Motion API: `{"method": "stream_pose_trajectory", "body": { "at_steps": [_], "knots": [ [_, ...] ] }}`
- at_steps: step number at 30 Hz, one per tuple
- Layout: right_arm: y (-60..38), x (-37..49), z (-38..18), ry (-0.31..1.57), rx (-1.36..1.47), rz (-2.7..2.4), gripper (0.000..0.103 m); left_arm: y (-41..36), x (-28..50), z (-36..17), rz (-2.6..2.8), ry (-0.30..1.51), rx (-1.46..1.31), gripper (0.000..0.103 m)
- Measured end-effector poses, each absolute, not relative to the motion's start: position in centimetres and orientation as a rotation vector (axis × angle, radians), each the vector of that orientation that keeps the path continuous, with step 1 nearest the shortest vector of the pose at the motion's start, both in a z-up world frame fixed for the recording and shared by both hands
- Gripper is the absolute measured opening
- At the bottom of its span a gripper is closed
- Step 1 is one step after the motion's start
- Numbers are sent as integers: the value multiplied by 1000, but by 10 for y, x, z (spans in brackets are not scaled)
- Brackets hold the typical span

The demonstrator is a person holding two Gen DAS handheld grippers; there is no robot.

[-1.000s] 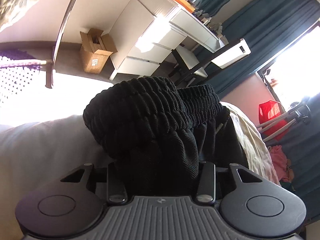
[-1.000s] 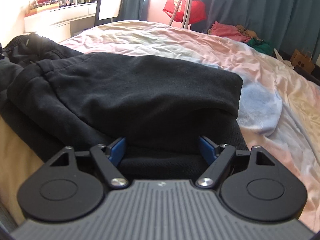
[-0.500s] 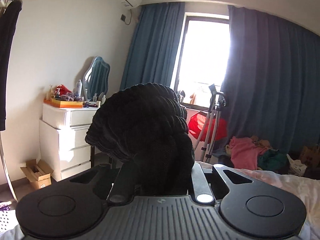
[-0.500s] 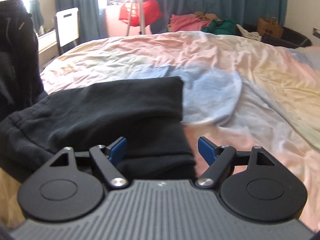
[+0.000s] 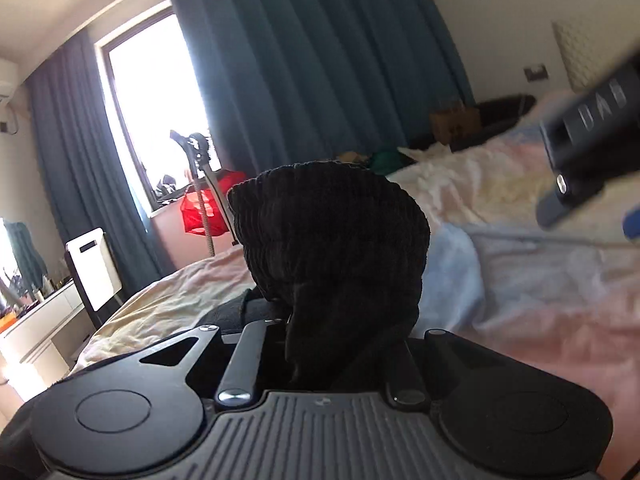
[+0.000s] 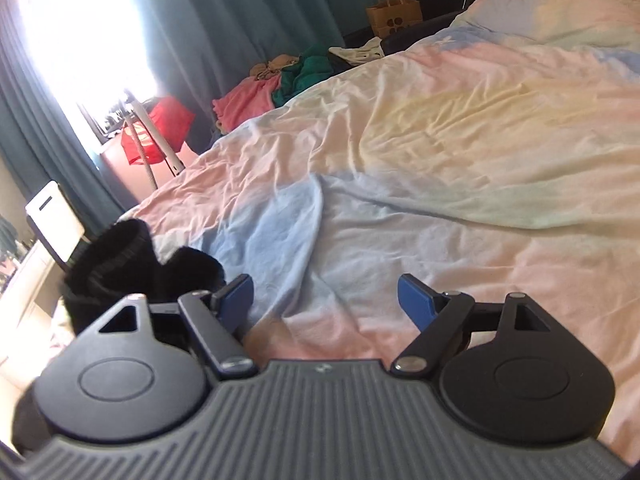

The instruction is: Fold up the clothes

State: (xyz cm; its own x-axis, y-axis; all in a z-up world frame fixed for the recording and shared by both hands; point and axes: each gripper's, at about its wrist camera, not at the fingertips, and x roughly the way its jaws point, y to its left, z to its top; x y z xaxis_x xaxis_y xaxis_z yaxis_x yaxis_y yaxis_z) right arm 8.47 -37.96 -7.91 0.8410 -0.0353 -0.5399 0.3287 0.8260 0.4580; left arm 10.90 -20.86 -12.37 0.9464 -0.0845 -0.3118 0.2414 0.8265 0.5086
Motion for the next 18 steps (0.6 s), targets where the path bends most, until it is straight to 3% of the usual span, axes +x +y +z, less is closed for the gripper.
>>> {"method": "stream_pose_trajectory", "body": {
  "at_steps": [3, 7, 9, 10, 11, 18],
  "knots": [
    [-387, 85, -85, 528, 680, -138, 82, -207, 100, -148, -181, 226, 719, 24],
    [-386, 94, -97, 534, 861, 29, 82, -189, 106, -143, -259, 271, 813, 45],
    [-380, 98, -100, 540, 916, 97, 82, -179, 101, -139, -282, 270, 873, 61],
    [-377, 100, -102, 543, 943, 132, 82, -173, 99, -135, -300, 277, 887, 80],
    [-375, 100, -102, 539, 960, 151, 83, -168, 98, -131, -320, 286, 897, 88],
    [-367, 102, -111, 573, 1043, 193, 84, -131, 57, -114, -334, 283, 922, 90]
  ]
}}
